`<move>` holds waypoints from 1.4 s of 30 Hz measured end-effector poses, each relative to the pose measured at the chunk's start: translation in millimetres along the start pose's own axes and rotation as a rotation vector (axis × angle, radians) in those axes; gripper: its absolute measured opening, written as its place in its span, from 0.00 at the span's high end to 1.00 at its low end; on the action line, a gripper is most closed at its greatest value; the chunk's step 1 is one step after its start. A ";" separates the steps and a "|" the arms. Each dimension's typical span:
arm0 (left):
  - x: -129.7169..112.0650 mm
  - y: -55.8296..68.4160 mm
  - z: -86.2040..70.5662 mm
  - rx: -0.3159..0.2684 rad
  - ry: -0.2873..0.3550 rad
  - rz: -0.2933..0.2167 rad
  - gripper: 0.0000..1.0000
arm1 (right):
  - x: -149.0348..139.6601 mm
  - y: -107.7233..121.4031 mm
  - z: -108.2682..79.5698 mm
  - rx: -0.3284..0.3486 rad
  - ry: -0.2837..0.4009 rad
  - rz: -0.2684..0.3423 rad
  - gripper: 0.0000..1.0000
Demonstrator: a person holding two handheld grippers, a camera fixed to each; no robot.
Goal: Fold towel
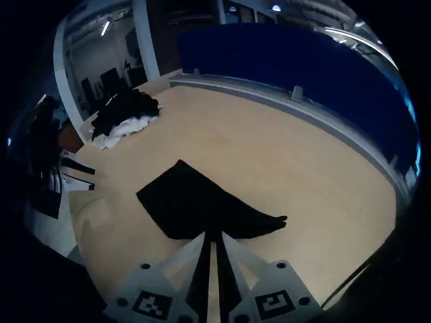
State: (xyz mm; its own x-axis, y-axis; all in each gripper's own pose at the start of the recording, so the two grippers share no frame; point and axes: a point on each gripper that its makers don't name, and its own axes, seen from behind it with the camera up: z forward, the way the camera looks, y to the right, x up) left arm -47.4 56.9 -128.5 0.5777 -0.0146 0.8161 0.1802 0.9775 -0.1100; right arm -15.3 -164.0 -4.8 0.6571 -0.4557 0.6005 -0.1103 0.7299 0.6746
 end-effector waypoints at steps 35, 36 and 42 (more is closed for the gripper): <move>-21.1 -28.6 -38.3 0.055 0.058 -0.057 0.07 | 4.0 -162.9 151.2 0.264 -0.153 -0.116 0.93; -21.4 -28.6 -38.4 0.054 0.058 -0.060 0.07 | 0.7 -164.6 153.4 0.265 -0.159 -0.114 0.93; -20.2 -29.0 -38.7 0.051 0.060 -0.063 0.07 | -3.3 -166.4 155.5 0.264 -0.170 -0.102 0.93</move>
State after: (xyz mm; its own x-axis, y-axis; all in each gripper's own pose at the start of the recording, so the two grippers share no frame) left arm -33.6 20.7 -163.8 0.6132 -0.0875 0.7851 0.1775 0.9837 -0.0291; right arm -115.1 -363.1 -52.2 0.5434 -0.6147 0.5717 -0.2545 0.5284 0.8100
